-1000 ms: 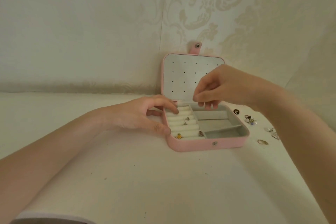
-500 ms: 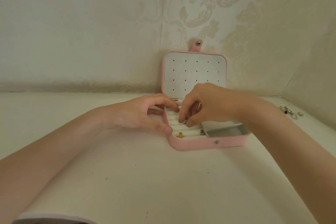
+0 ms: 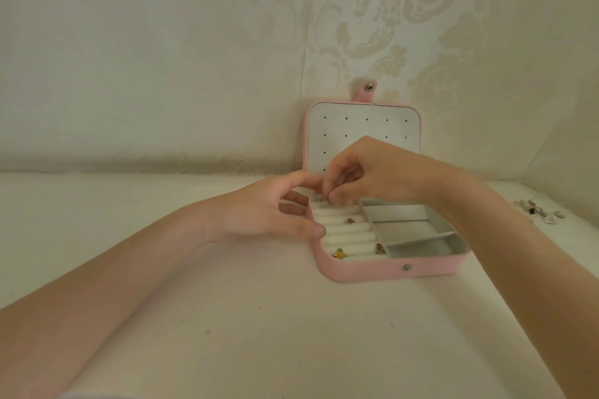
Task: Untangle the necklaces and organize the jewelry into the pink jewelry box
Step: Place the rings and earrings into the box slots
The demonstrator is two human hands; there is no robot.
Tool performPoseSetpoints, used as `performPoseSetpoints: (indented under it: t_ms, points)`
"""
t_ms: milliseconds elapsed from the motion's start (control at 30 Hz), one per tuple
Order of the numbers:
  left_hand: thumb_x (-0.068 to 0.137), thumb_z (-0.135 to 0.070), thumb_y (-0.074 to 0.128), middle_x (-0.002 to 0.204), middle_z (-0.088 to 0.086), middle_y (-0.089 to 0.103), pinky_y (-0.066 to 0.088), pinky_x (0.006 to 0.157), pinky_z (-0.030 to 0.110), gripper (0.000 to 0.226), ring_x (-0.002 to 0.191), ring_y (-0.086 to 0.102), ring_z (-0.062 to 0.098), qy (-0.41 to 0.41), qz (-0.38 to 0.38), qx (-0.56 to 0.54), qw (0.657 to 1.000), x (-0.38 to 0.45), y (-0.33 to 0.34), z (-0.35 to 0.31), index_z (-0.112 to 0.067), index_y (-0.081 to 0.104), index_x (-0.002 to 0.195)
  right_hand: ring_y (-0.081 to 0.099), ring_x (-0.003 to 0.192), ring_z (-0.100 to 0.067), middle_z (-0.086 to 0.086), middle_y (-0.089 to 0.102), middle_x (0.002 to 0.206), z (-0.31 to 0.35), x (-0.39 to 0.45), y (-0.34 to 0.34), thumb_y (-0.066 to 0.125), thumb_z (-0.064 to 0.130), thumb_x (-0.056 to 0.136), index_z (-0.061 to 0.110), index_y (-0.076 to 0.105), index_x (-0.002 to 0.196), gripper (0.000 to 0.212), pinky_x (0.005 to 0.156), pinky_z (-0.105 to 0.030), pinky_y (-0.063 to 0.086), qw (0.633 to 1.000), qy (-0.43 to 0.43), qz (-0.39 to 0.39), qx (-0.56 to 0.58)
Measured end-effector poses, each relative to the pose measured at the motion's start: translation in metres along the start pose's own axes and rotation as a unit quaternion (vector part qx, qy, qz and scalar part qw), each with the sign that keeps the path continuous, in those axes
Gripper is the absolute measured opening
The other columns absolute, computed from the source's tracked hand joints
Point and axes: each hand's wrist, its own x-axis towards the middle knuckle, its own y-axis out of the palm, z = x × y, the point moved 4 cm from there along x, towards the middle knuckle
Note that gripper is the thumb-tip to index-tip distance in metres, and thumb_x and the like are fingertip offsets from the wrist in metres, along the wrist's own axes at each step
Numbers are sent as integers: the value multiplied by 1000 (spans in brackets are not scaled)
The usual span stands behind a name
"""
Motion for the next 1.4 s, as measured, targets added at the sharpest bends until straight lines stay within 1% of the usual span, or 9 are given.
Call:
performPoseSetpoints:
  t_ms: [200, 333, 433, 600, 800, 933, 1100, 1267, 1400]
  points:
    - [59, -38, 78, 122, -29, 51, 46, 92, 17, 70, 109, 56, 2, 36, -22, 12, 999, 1, -3, -3, -42, 45, 120, 60, 71, -20, -19, 70, 82, 3, 10, 1, 65, -1, 81, 17, 70, 77, 19, 76, -32, 52, 998, 12, 39, -36]
    - [53, -42, 77, 123, -27, 50, 46, 86, 14, 74, 105, 57, -1, 44, -34, 5, 998, 0, -3, -5, -44, 43, 119, 57, 66, -10, -5, 67, 74, 3, 13, 12, 65, 5, 81, 18, 72, 79, 15, 73, -27, 48, 997, 26, 37, -69]
    - [57, -31, 81, 121, -24, 52, 48, 87, 16, 72, 104, 59, 3, 56, -42, 1, 998, 0, -4, -7, -47, 43, 115, 55, 68, -7, 9, 59, 68, 2, 16, 13, 65, 9, 82, 19, 72, 81, 12, 74, -25, 45, 992, 37, 29, -115]
    - [62, -17, 83, 134, -13, 42, 51, 92, 31, 86, 99, 64, 11, 69, -81, 8, 994, 0, -11, -7, -35, 37, 133, 63, 85, -16, 7, 61, 73, 6, 17, 15, 67, 7, 80, 20, 70, 76, 13, 79, -28, 49, 993, 35, 9, -115]
    - [64, -4, 83, 132, -8, 38, 52, 88, 24, 87, 96, 63, 7, 103, -110, 22, 988, -1, -11, -11, -43, 35, 124, 65, 79, -15, -2, 69, 79, 1, 18, 15, 75, 6, 72, 15, 60, 83, 21, 74, -27, 51, 995, 32, -46, -80]
    - [63, -8, 84, 131, -8, 38, 52, 88, 25, 86, 98, 62, 6, 101, -109, 25, 988, 0, -10, -10, -40, 35, 128, 56, 61, -8, 6, 60, 64, 1, 20, 15, 76, 7, 71, 16, 59, 73, 20, 58, -14, 43, 993, 30, -61, -93]
    - [64, -10, 83, 132, -3, 37, 53, 87, 26, 83, 99, 61, 5, 102, -102, 24, 989, -1, -10, -10, -46, 36, 123, 53, 47, 4, 7, 61, 58, -5, 18, 14, 76, 7, 72, 20, 60, 63, 23, 52, -7, 41, 997, 49, -50, -32]
    - [68, 0, 79, 130, -2, 37, 52, 80, 19, 81, 96, 61, 1, 102, -106, 25, 989, -1, -7, -14, -41, 35, 123, 58, 52, -7, -3, 67, 60, -8, 5, -6, 71, 3, 75, 14, 69, 68, 14, 57, -14, 46, 995, 46, -85, -1]
    - [68, 0, 78, 130, -2, 38, 53, 79, 19, 81, 95, 61, 1, 99, -110, 28, 989, -1, -8, -15, -39, 35, 124, 57, 51, -5, 2, 69, 62, -5, -14, -9, 73, 7, 76, 15, 75, 75, 8, 56, -11, 46, 996, 70, 0, -60]
